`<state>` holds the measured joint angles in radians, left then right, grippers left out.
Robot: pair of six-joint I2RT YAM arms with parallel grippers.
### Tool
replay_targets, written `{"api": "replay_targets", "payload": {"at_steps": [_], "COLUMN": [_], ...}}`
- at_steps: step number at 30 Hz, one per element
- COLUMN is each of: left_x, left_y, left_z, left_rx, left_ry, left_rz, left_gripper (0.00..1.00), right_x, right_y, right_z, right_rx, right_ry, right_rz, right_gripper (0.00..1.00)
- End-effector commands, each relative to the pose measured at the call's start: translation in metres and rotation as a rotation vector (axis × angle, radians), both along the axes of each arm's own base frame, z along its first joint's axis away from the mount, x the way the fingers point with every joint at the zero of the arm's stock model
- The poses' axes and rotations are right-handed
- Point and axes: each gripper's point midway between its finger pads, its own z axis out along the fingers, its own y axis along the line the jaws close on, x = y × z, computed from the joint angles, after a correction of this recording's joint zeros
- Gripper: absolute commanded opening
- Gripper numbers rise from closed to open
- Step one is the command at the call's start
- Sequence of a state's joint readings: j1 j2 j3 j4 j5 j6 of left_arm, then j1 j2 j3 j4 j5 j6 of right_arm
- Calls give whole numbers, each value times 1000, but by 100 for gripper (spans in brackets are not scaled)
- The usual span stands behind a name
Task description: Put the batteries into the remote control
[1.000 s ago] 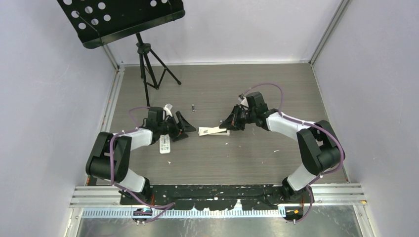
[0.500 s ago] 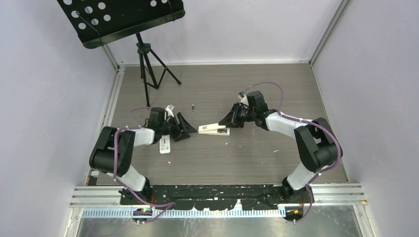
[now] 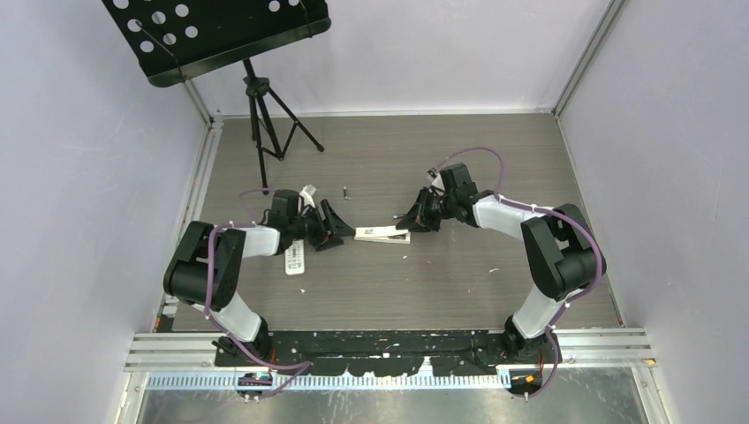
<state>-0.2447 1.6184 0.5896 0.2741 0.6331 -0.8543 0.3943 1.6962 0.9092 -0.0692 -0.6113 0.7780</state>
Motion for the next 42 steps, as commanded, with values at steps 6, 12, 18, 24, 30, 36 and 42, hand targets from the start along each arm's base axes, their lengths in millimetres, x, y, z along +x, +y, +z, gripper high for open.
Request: {"api": "replay_targets", "payload": {"at_steps": [6, 12, 18, 24, 30, 36, 42], "left_x": [17, 15, 11, -3, -19, -27, -29], "left_y": [-13, -19, -19, -10, -3, 6, 8], "left_z": [0, -10, -24, -43, -64, -75, -76], "left_rx": [37, 96, 168, 293, 379, 438, 448], "left_ry": [-77, -75, -44, 8, 79, 117, 119], "left_rz": [-43, -86, -100, -141, -161, -156, -165], "left_gripper": [61, 54, 49, 45, 39, 37, 38], "right_x": [-9, -6, -9, -10, -8, -4, 8], "right_y": [-24, -33, -38, -41, -39, -38, -35], "right_z": [-39, -51, -59, -59, -56, -49, -41], "right_rx": [-165, -224, -255, -267, -264, -263, -257], "right_ry": [51, 26, 30, 25, 23, 11, -29], "right_rz": [-5, -13, -10, -15, -12, -11, -13], "right_gripper": [0, 0, 0, 0, 0, 0, 0]}}
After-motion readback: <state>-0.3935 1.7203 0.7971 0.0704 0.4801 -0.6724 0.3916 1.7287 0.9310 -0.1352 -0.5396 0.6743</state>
